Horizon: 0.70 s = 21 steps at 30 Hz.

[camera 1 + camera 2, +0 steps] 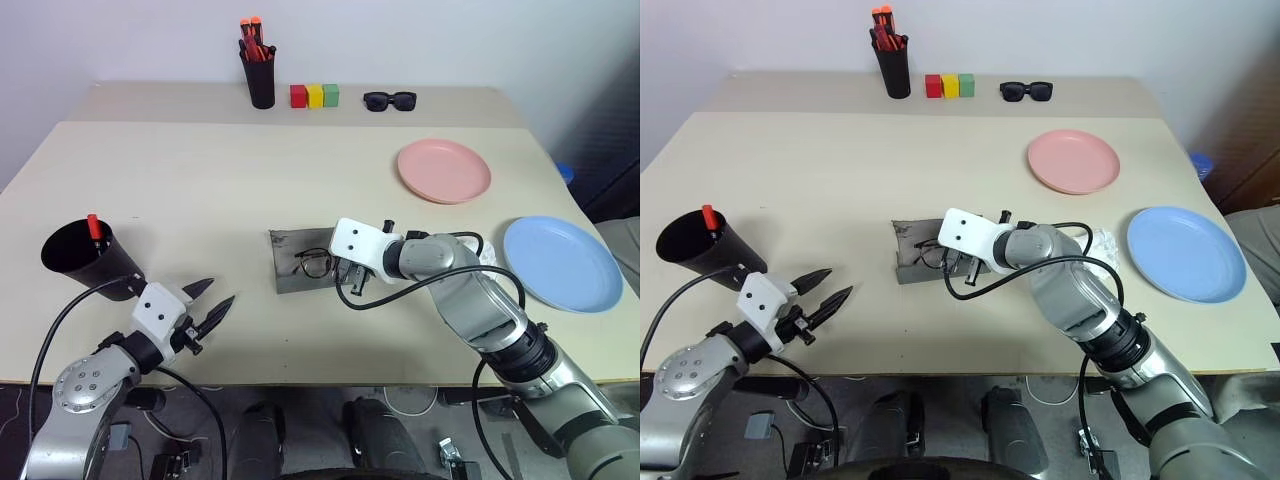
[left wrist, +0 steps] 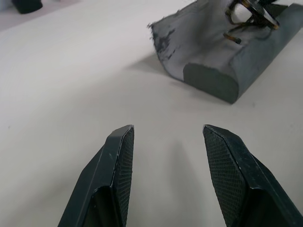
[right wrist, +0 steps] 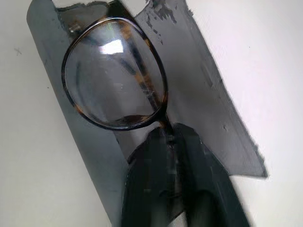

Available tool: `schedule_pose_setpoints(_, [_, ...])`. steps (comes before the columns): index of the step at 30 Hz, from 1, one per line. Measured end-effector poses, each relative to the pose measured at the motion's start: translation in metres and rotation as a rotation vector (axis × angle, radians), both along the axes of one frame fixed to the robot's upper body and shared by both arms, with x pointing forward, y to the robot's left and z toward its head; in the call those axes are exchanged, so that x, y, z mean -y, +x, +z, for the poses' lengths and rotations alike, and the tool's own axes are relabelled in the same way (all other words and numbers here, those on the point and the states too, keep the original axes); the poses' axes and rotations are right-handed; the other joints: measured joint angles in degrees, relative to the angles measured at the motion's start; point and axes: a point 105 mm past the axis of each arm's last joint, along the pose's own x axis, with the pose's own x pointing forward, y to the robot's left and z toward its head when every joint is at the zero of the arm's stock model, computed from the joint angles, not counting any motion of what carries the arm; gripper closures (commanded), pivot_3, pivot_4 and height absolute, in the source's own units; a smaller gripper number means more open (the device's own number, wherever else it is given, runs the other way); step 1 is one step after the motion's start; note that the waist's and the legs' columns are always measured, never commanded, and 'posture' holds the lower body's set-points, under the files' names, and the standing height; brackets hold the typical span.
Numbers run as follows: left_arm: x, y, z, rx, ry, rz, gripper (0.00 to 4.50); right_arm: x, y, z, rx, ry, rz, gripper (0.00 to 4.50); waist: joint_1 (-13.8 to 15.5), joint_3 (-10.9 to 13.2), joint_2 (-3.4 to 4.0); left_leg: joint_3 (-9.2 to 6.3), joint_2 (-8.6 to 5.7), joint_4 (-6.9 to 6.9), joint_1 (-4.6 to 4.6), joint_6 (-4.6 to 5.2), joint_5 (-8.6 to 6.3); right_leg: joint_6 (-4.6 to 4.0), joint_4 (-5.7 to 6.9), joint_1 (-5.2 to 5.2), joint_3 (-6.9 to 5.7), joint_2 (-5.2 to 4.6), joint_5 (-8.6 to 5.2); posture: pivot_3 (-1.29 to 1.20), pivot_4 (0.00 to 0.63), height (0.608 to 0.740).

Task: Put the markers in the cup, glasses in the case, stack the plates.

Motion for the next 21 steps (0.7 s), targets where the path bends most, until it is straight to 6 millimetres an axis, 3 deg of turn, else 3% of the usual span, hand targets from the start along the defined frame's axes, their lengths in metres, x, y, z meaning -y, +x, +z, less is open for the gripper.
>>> schedule_pose_setpoints(5, [0.001, 0.002, 0.002, 0.008, 0.0, -0.003, 2.16, -0.002, 0.004, 0.005, 0.025, 0.02, -0.018, 0.23, -0.2, 0.0, 0.0, -0.01, 0.01, -0.02, 0.0, 0.0, 0.0, 0.0, 0.0, -0.01, 0.0, 0.01, 0.0, 0.0, 0.15, 0.725])
schedule_pose_setpoints(16, [0.002, 0.009, 0.007, 0.02, -0.04, 0.018, 2.16, -0.008, 0.002, 0.014, 0.048, 0.064, 0.029, 0.23, -0.1, 0.0, 0.0, -0.01, 0.0, -0.02, -0.02, 0.0, 0.0, 0.0, -0.02, -0.01, 0.0, 0.0, 0.0, 0.0, 0.15, 0.725])
schedule_pose_setpoints(19, [0.005, 0.028, 0.026, 0.053, -0.111, 0.045, 2.96, -0.003, -0.003, 0.02, 0.069, 0.096, 0.066, 0.19, 0.4, 0.0, -0.02, -0.09, -0.04, 0.02, -0.07, 0.0, 0.0, 0.03, -0.02, 0.04, -0.04, 0.0, 0.01, 0.0, 0.15, 0.725])
schedule_pose_setpoints(21, [0.009, 0.044, 0.046, 0.09, -0.143, 0.052, 3.97, 0.004, -0.006, 0.024, 0.081, 0.116, 0.086, 0.19, 0.5, 0.0, -0.06, -0.11, -0.05, 0.05, -0.07, 0.0, 0.0, 0.08, -0.06, 0.08, -0.05, 0.0, 0.04, 0.0, 0.15, 0.725])
